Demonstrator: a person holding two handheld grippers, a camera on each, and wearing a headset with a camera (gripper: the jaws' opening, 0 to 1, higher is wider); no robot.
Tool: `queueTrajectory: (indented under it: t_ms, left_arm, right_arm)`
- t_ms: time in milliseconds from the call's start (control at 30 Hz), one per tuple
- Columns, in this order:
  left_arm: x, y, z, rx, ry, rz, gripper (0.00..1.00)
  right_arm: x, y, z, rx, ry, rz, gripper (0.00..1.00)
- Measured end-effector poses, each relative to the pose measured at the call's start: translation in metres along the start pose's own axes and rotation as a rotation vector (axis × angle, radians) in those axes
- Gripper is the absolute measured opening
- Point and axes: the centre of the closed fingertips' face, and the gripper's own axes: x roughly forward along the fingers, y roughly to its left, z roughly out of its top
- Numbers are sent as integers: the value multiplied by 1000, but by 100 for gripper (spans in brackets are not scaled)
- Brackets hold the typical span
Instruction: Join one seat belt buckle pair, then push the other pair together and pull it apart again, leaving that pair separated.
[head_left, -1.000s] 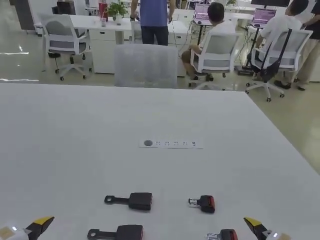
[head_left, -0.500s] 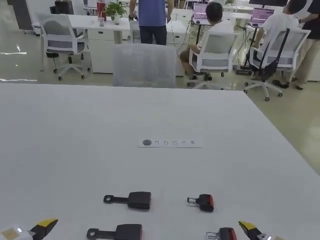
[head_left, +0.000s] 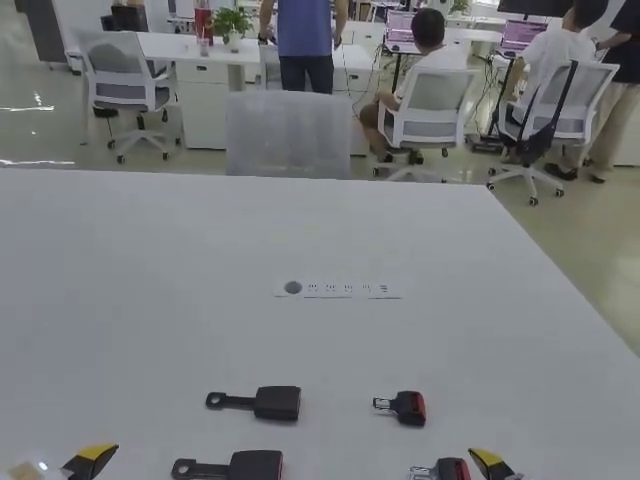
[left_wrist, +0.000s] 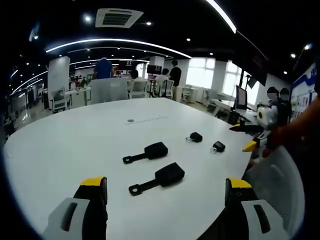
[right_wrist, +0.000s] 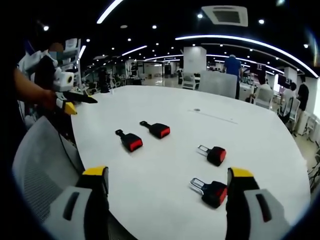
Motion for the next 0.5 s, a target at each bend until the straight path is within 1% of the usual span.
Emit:
queueTrajectory:
  t_ms: [267,433,500]
  left_arm:
    - [-1,1,3,1,-7,6,100]
    - [3,-2,3,6,-7,1,100]
    - [4,-5,4,8,-6,-3,100]
  right_arm:
    - [-2,-2,-2,0,-1,-4,100]
    - [-5,-4,-3,-8,4,-7,99]
    - [-7,-6,-3,-2,1,-9,99]
